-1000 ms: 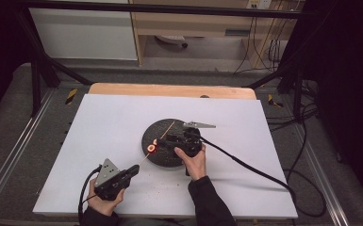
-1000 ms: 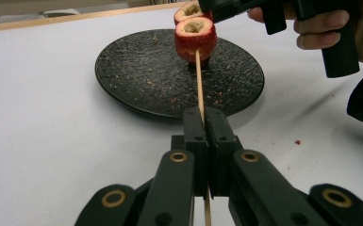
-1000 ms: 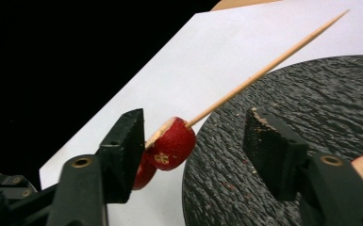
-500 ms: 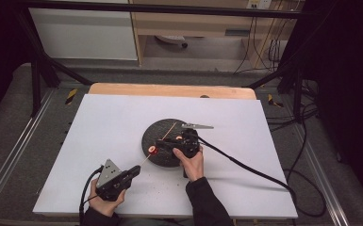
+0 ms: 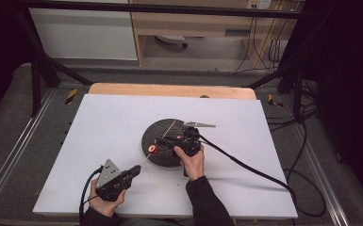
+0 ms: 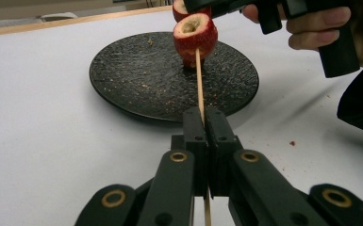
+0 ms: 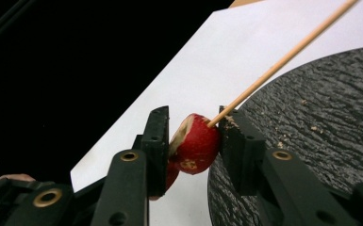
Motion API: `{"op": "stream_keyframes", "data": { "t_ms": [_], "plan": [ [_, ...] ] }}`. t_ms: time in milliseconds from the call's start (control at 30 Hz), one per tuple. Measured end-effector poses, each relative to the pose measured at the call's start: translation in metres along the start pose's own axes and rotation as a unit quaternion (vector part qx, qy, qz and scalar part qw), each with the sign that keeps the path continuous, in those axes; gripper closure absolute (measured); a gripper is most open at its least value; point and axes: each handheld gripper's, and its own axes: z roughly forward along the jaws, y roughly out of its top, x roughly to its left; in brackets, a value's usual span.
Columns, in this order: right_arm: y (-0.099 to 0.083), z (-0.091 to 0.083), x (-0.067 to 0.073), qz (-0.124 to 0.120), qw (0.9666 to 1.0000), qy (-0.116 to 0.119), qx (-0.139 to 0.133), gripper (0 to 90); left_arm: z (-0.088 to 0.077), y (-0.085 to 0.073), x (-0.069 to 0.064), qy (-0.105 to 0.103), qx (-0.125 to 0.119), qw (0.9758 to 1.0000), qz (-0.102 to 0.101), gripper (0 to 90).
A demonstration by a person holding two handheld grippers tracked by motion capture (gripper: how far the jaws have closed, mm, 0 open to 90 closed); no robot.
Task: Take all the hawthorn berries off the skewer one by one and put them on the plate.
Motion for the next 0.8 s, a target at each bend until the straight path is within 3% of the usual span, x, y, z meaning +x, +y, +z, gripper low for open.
{"op": "stream_keyframes", "data": {
  "t_ms": [267,600,800],
  "plan": [
    [0.0027,-0.0015,0.0006,0.007,1.0,0.001,-0.005,67.7,-0.001,0.0003,-0.0007,0.002,-0.004,1.0,0.001,88.4],
    [-0.0021,0.0025,-0.0016,0.025,0.9994,0.016,0.018,67.3,0.0009,-0.0009,-0.0018,0.004,0.001,1.0,0.003,88.4],
    [0.0025,-0.0005,-0.0001,0.028,0.9993,0.024,0.006,69.8,-0.0003,0.0014,-0.0029,0.003,-0.009,0.9999,0.005,88.4]
  ]
}}
